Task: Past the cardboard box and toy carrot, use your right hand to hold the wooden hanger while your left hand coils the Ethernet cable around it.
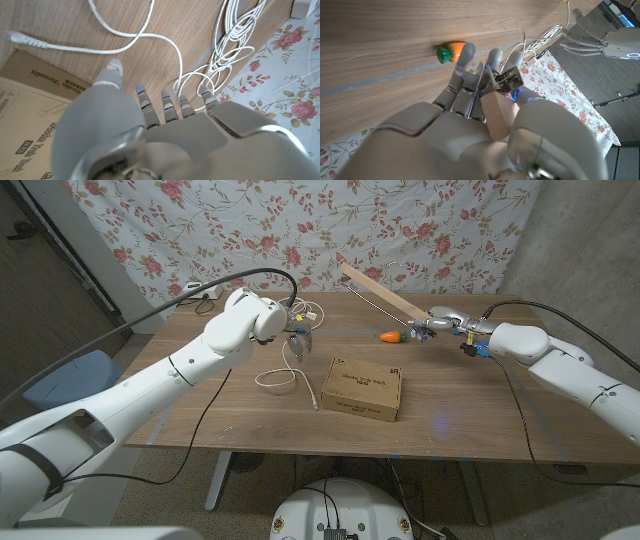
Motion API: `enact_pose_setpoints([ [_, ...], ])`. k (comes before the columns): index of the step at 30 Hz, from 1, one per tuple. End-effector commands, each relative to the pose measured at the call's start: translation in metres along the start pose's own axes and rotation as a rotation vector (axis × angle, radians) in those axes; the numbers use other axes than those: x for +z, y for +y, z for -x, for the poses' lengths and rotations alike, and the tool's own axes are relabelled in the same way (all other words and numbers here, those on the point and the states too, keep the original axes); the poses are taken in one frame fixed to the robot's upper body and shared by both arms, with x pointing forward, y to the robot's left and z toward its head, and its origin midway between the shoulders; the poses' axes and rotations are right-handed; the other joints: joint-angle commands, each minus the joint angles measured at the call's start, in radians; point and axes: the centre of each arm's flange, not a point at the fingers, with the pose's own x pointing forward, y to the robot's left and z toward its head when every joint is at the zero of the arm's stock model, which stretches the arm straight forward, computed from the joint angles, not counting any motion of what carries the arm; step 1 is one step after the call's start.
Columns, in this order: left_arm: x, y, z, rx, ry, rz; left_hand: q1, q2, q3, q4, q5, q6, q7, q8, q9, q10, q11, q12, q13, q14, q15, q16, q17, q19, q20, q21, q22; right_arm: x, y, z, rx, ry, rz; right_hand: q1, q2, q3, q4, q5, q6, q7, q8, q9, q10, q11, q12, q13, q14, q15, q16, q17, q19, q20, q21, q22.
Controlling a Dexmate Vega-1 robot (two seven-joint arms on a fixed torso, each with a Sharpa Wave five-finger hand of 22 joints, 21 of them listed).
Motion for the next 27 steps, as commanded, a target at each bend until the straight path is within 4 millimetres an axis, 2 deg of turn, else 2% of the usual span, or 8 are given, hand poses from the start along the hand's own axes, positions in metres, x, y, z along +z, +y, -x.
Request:
enact_pose_setpoints([
  [1, 0.018, -0.015, -0.015, -0.024, -0.016, -0.070, 0.015, 0.003, -0.003, 0.000, 0.004, 0.015, 0.001, 0.005, 0.001, 0.010, 0.001, 0.006, 0.003, -0.004, -0.010, 0.003, 0.002, 0.003, 0.004, 0.000, 0.003, -0.001, 0.001, 0.002, -0.001, 0.004, -0.005, -0.038, 0.034, 0.012, -0.001, -0.007, 0.054, 0.059, 0.009, 0.001, 0.007, 0.009, 0.502, 0.009, -0.028, -0.052, 0.004, 0.000, -0.003, -0.003, 0.010, -0.005],
  [11, 0.032, -0.024, -0.024, -0.041, -0.050, -0.088, 0.028, 0.015, -0.005, -0.001, 0.004, 0.049, 0.002, 0.009, 0.000, 0.023, -0.002, 0.011, 0.004, 0.002, -0.018, 0.004, 0.001, 0.012, 0.000, 0.001, 0.004, -0.002, 0.000, 0.001, 0.004, 0.001, -0.009, -0.045, 0.035, 0.018, -0.002, -0.009, 0.047, 0.059, 0.021, -0.003, 0.006, 0.008, 0.494, -0.001, -0.034, -0.052, 0.004, 0.000, -0.012, -0.002, 0.030, -0.023],
  [27, 0.042, -0.041, -0.038, -0.050, -0.056, -0.132, 0.042, 0.025, -0.008, -0.004, 0.003, 0.063, 0.001, 0.004, 0.000, 0.029, -0.004, 0.014, 0.005, 0.009, -0.023, 0.005, 0.000, 0.023, -0.002, 0.004, 0.003, -0.007, -0.002, -0.003, 0.005, 0.005, -0.013, -0.053, 0.034, 0.024, -0.003, -0.010, 0.042, 0.060, 0.031, -0.013, 0.007, 0.008, 0.492, 0.001, -0.034, -0.052, 0.004, 0.000, -0.018, -0.003, 0.049, -0.040],
])
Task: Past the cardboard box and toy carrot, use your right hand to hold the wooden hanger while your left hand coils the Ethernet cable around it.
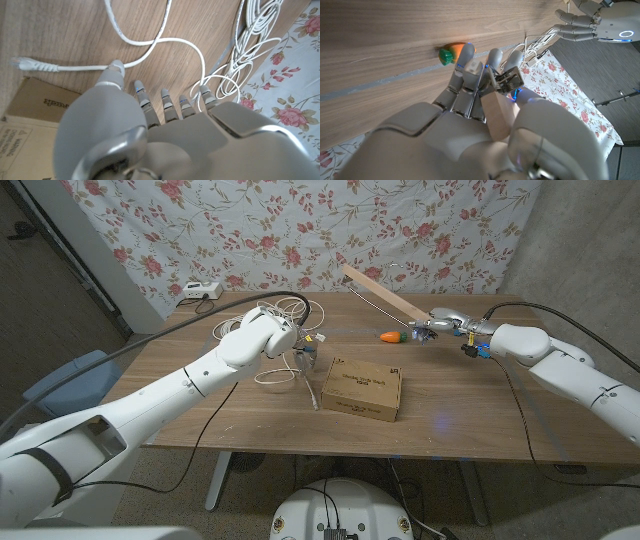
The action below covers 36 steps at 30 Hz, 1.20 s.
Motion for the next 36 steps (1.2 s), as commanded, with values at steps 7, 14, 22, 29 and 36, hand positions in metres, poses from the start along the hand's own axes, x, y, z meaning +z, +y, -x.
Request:
enact_pose_setpoints([
  [7, 0.017, -0.019, -0.018, -0.002, -0.024, -0.040, 0.025, 0.012, -0.005, -0.003, 0.000, 0.039, -0.001, 0.007, 0.003, 0.027, -0.009, 0.015, 0.006, 0.021, -0.016, 0.010, -0.002, 0.021, -0.003, 0.007, 0.003, -0.003, -0.003, -0.008, 0.017, 0.007, -0.001, -0.044, 0.040, 0.011, 0.000, -0.003, 0.043, 0.047, 0.011, -0.003, 0.006, 0.006, 0.490, 0.001, -0.032, -0.054, 0.004, 0.000, -0.004, 0.002, 0.016, -0.007],
  [14, 0.014, -0.018, -0.016, 0.008, -0.009, -0.049, 0.010, 0.009, -0.042, 0.010, -0.019, -0.145, 0.008, -0.062, 0.003, -0.041, -0.004, -0.011, 0.007, -0.015, 0.019, -0.001, 0.003, -0.010, 0.007, -0.012, 0.003, -0.002, -0.004, -0.013, 0.024, 0.006, 0.000, -0.047, 0.040, 0.014, -0.001, -0.004, 0.039, 0.044, 0.017, -0.005, 0.006, 0.005, 0.493, 0.008, -0.031, -0.053, 0.005, 0.000, -0.006, 0.002, 0.025, -0.013],
  [22, -0.004, 0.012, 0.013, 0.058, 0.000, 0.030, -0.028, 0.006, -0.067, 0.030, -0.028, -0.168, 0.015, -0.045, 0.006, -0.044, -0.016, -0.010, 0.009, -0.019, 0.021, 0.002, 0.006, -0.026, 0.005, -0.021, 0.004, 0.001, -0.007, -0.015, 0.007, 0.000, 0.004, -0.053, 0.039, 0.019, -0.003, -0.005, 0.038, 0.045, 0.027, -0.013, 0.013, 0.006, 0.487, -0.003, -0.030, -0.054, 0.004, 0.000, -0.009, 0.002, 0.037, -0.021],
  [29, -0.013, 0.036, 0.049, 0.174, 0.009, 0.090, -0.055, 0.021, -0.077, 0.047, -0.035, -0.150, 0.008, -0.033, 0.007, -0.032, -0.016, -0.004, 0.011, -0.012, 0.022, 0.007, 0.008, -0.037, 0.010, -0.027, 0.006, 0.003, -0.004, -0.017, 0.002, -0.005, 0.006, -0.057, 0.039, 0.023, -0.005, -0.006, 0.035, 0.046, 0.035, -0.017, 0.011, 0.006, 0.486, -0.001, -0.030, -0.055, 0.004, 0.000, -0.012, 0.000, 0.044, -0.024],
  [36, -0.009, 0.030, 0.056, 0.133, 0.005, 0.045, -0.065, 0.014, -0.087, 0.049, -0.040, -0.149, 0.005, -0.031, 0.006, -0.035, -0.011, -0.005, 0.012, -0.020, 0.020, 0.004, 0.008, -0.042, 0.011, -0.030, 0.006, 0.006, 0.002, -0.016, -0.013, -0.019, -0.001, -0.059, 0.039, 0.025, -0.005, -0.006, 0.035, 0.047, 0.039, -0.021, 0.006, 0.004, 0.499, 0.019, -0.030, -0.054, 0.005, 0.000, -0.012, 0.001, 0.048, -0.026],
])
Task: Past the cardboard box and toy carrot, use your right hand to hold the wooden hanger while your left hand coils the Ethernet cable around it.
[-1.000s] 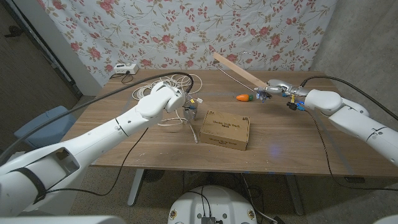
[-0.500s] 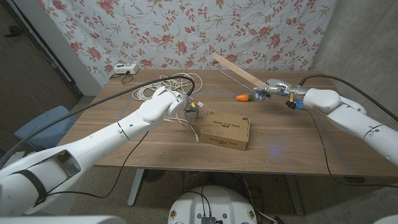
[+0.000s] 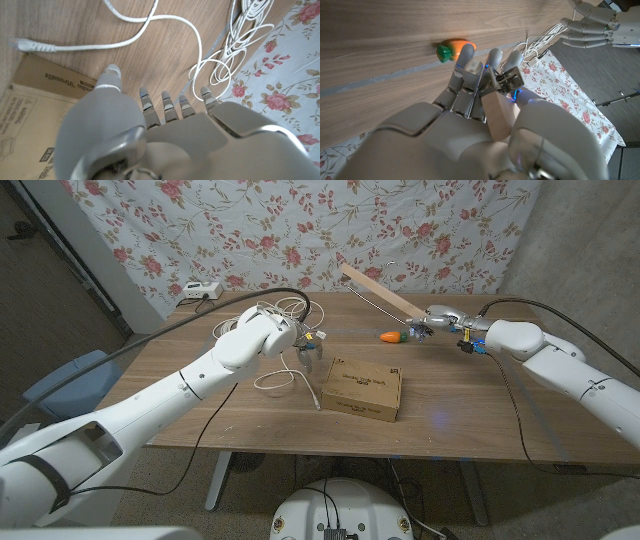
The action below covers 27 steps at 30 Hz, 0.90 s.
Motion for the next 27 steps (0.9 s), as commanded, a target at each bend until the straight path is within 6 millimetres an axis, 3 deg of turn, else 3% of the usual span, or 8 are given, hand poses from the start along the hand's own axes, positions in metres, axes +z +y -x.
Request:
enact_pose_setpoints([
  [1, -0.002, 0.011, 0.027, 0.012, 0.000, -0.007, -0.009, -0.013, -0.007, -0.002, -0.004, 0.018, -0.004, 0.013, 0.002, 0.002, 0.005, 0.008, 0.003, -0.012, 0.004, 0.001, 0.000, -0.010, 0.007, -0.004, 0.002, 0.005, 0.009, -0.001, -0.020, -0.016, -0.001, -0.042, 0.038, 0.006, -0.001, -0.006, 0.036, 0.043, 0.011, 0.000, 0.008, 0.007, 0.491, 0.006, -0.028, -0.057, 0.005, 0.000, -0.007, -0.002, 0.008, 0.002],
  [13, 0.007, -0.012, 0.018, -0.027, -0.005, -0.106, 0.024, -0.022, -0.015, -0.024, 0.001, 0.145, 0.005, 0.055, 0.004, 0.022, -0.001, 0.016, 0.004, -0.007, -0.008, 0.003, -0.003, -0.012, 0.006, -0.010, 0.002, 0.011, 0.022, 0.010, -0.053, -0.016, -0.013, -0.047, 0.038, 0.010, -0.002, -0.007, 0.033, 0.043, 0.019, -0.008, 0.004, 0.006, 0.489, 0.004, -0.029, -0.055, 0.005, 0.000, -0.009, -0.003, 0.013, 0.000],
  [21, 0.005, -0.028, 0.004, 0.010, 0.014, -0.178, 0.046, -0.015, -0.014, -0.035, 0.001, 0.084, -0.008, 0.021, 0.003, 0.019, 0.002, 0.014, 0.005, -0.011, -0.015, 0.001, -0.005, -0.010, 0.006, -0.013, 0.002, 0.012, 0.030, 0.018, -0.067, -0.009, -0.022, -0.050, 0.038, 0.013, -0.003, -0.007, 0.029, 0.042, 0.026, -0.010, 0.008, 0.005, 0.484, -0.004, -0.030, -0.056, 0.005, 0.000, -0.011, -0.004, 0.015, -0.001],
  [27, 0.007, -0.035, -0.003, 0.034, 0.004, -0.208, 0.051, -0.012, -0.015, -0.037, 0.001, 0.078, -0.011, 0.017, 0.002, 0.016, 0.000, 0.013, 0.005, -0.015, -0.019, 0.000, -0.005, -0.005, 0.006, -0.012, 0.002, 0.012, 0.033, 0.023, -0.076, -0.006, -0.027, -0.054, 0.037, 0.016, -0.004, -0.008, 0.029, 0.044, 0.032, -0.016, 0.007, 0.003, 0.493, 0.011, -0.031, -0.055, 0.005, 0.000, -0.010, -0.004, 0.018, -0.002],
])
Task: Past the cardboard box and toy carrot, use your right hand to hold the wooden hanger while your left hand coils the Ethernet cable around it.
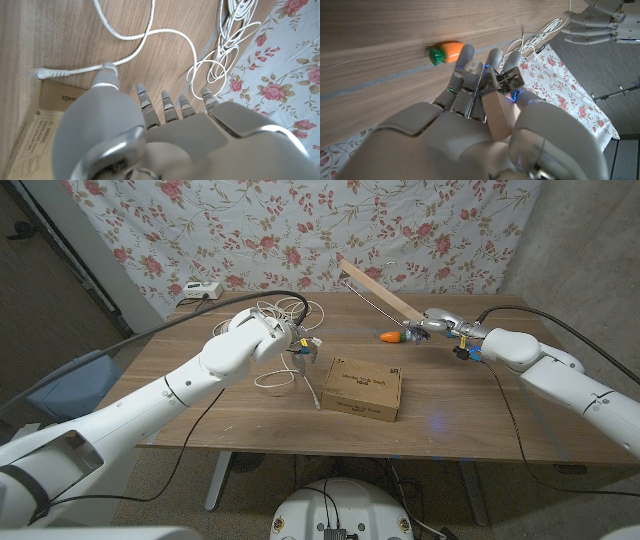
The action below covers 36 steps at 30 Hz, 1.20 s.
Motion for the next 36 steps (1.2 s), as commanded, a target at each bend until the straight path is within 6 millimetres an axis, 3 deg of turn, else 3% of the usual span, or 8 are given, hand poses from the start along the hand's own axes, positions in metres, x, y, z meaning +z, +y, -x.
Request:
enact_pose_setpoints([
  [1, 0.006, -0.019, -0.014, 0.040, -0.004, -0.084, 0.015, 0.005, 0.002, -0.008, 0.004, 0.005, 0.002, 0.003, 0.002, 0.007, 0.001, 0.009, 0.006, -0.007, -0.010, 0.000, 0.002, 0.000, 0.001, -0.002, 0.004, 0.002, 0.008, 0.011, -0.024, 0.005, -0.010, -0.032, 0.027, 0.011, 0.001, 0.000, 0.026, 0.031, 0.009, -0.001, 0.008, 0.007, 0.489, 0.004, -0.027, -0.054, 0.006, 0.000, -0.005, 0.002, 0.005, 0.002],
  [14, 0.015, -0.020, -0.011, 0.017, -0.008, -0.126, 0.016, 0.002, -0.004, -0.009, 0.003, 0.026, 0.003, 0.007, 0.002, 0.014, -0.001, 0.011, 0.006, 0.000, -0.014, 0.002, 0.002, 0.009, 0.001, -0.001, 0.003, -0.001, 0.009, 0.015, -0.035, 0.002, -0.016, -0.038, 0.027, 0.016, -0.001, -0.001, 0.021, 0.031, 0.019, -0.010, 0.003, -0.001, 0.493, 0.011, -0.026, -0.054, 0.006, 0.000, -0.006, 0.002, 0.007, 0.001],
  [19, 0.017, -0.025, -0.011, 0.049, -0.014, -0.115, 0.033, -0.001, -0.007, -0.018, 0.003, 0.073, 0.020, 0.021, 0.002, 0.040, -0.010, 0.021, 0.006, 0.027, -0.026, 0.011, 0.001, 0.035, -0.005, 0.006, 0.003, -0.003, 0.010, 0.014, -0.034, -0.003, -0.017, -0.039, 0.027, 0.017, -0.002, -0.001, 0.020, 0.030, 0.023, -0.013, 0.006, 0.004, 0.489, 0.005, -0.027, -0.053, 0.006, 0.000, -0.007, 0.001, 0.007, 0.001],
  [30, 0.022, -0.036, -0.018, 0.095, -0.005, -0.160, 0.064, 0.019, -0.001, -0.026, -0.002, 0.130, 0.010, 0.032, 0.004, 0.082, -0.017, 0.034, 0.006, 0.058, -0.044, 0.015, 0.000, 0.073, -0.011, 0.017, 0.001, -0.004, 0.011, 0.016, -0.034, 0.002, -0.003, -0.043, 0.027, 0.020, -0.003, -0.002, 0.017, 0.032, 0.029, -0.019, 0.006, 0.003, 0.489, 0.005, -0.028, -0.055, 0.006, 0.000, -0.007, 0.002, 0.008, 0.001],
  [36, 0.025, -0.040, -0.022, 0.072, -0.012, -0.163, 0.076, 0.025, 0.001, -0.029, -0.008, 0.149, 0.019, 0.034, 0.003, 0.099, -0.018, 0.039, 0.007, 0.072, -0.051, 0.017, -0.001, 0.086, -0.017, 0.020, 0.000, -0.003, 0.009, 0.016, -0.035, 0.003, -0.003, -0.045, 0.027, 0.021, -0.004, -0.002, 0.017, 0.034, 0.032, -0.023, 0.004, 0.004, 0.488, 0.003, -0.026, -0.054, 0.006, 0.000, -0.005, 0.003, 0.009, 0.001],
])
